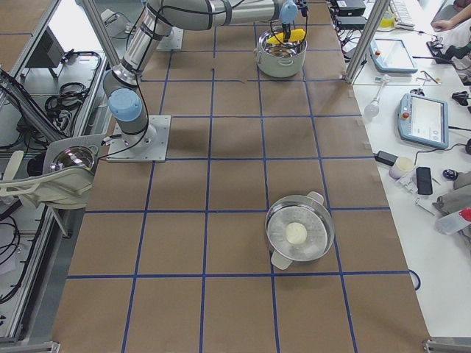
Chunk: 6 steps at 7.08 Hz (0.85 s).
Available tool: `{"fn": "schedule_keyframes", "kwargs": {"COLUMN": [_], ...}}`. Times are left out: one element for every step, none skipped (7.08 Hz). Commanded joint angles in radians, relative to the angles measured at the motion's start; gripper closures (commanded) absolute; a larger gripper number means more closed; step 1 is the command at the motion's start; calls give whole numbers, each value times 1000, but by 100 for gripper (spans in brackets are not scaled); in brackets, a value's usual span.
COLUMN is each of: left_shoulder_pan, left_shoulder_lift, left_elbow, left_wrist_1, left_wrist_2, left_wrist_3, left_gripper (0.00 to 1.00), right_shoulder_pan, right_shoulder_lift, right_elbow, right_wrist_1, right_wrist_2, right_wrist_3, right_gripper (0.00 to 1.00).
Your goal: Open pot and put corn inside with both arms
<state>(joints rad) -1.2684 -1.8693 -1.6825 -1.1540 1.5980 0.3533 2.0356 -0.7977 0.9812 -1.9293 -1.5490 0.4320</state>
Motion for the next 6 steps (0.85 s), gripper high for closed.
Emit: {"fn": "schedule_keyframes", "kwargs": {"left_shoulder_pan": [13, 47, 73, 73, 75, 75], "left_shoulder_lift": [13, 13, 13, 13, 13, 12], "left_elbow": [-126, -170, -205, -239, -271, -284], "left_wrist_1": [158, 177, 224, 278, 327, 353], "left_wrist_2": [0, -4, -3, -3, -3, -3], "left_wrist_3": [9, 36, 65, 56, 59, 56], "left_gripper": [100, 100, 100, 100, 100, 100], "right_shoulder_pan": [2, 2, 2, 0, 0, -6], "right_shoulder_lift": [2, -26, -46, -75, -95, -145], "right_elbow": [8, 34, 53, 65, 95, 118], "right_wrist_1": [-16, -16, -14, -11, -8, 6], "right_wrist_2": [4, 4, 4, 6, 4, -5], "right_wrist_3": [10, 13, 16, 16, 19, -1], "right_gripper": [1, 0, 0, 0, 0, 0]}}
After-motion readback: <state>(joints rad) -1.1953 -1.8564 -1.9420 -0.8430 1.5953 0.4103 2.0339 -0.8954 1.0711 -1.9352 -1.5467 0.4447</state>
